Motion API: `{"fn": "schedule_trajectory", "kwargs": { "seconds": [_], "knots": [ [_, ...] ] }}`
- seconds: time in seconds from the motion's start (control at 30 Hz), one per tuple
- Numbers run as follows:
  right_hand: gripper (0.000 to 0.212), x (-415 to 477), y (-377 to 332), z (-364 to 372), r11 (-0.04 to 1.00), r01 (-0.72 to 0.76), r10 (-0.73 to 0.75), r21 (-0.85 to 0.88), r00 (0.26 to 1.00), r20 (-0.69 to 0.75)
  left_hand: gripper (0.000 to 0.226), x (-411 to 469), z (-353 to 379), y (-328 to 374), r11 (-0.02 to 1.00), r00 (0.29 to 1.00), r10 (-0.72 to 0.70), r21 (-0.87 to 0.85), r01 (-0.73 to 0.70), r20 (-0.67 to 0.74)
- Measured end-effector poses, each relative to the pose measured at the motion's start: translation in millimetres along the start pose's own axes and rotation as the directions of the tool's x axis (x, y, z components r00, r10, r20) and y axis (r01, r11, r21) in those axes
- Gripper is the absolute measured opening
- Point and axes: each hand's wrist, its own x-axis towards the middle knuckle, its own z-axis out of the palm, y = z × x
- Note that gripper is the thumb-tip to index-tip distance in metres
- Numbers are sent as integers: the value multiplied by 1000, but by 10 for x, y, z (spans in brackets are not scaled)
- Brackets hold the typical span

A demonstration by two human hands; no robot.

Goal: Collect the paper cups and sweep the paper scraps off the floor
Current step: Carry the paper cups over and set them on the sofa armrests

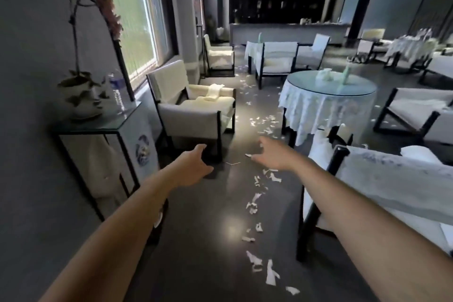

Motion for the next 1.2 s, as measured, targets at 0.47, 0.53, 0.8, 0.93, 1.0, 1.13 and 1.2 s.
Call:
{"fn": "schedule_trajectory", "kwargs": {
  "seconds": [0.47, 0.53, 0.8, 0.93, 1.0, 1.13, 1.2],
  "knots": [
    [39, 2754, 1076, -754, 994, -105, 102, -37, 991, -89, 32, 3240, -50, 567, 971, 981, 187, 143, -193, 59],
    [40, 3302, 1082, -822, 994, -107, 105, -13, 989, -106, 32, 3838, -145, 555, 960, 975, 219, 171, -223, 45],
    [30, 4968, 1483, -1520, 969, -245, 245, 32, 934, -261, 37, 6130, -620, 1333, 902, 922, 381, 189, -388, 77],
    [22, 5468, 2275, -1720, 899, -431, 435, 77, 865, -250, 32, 6946, -316, 1827, 841, 847, 480, 154, -518, 227],
    [23, 5784, 2697, -1796, 878, -467, 479, 110, 845, -239, 29, 7399, -137, 2013, 828, 824, 491, 143, -542, 284],
    [25, 6548, 3522, -2032, 862, -504, 503, 48, 842, -193, 30, 8493, 185, 2402, 815, 825, 468, 206, -542, 317],
    [29, 7001, 3996, -2275, 848, -528, 525, 45, 827, -203, 32, 9127, 328, 2740, 807, 827, 467, 231, -544, 314]
  ]
}}
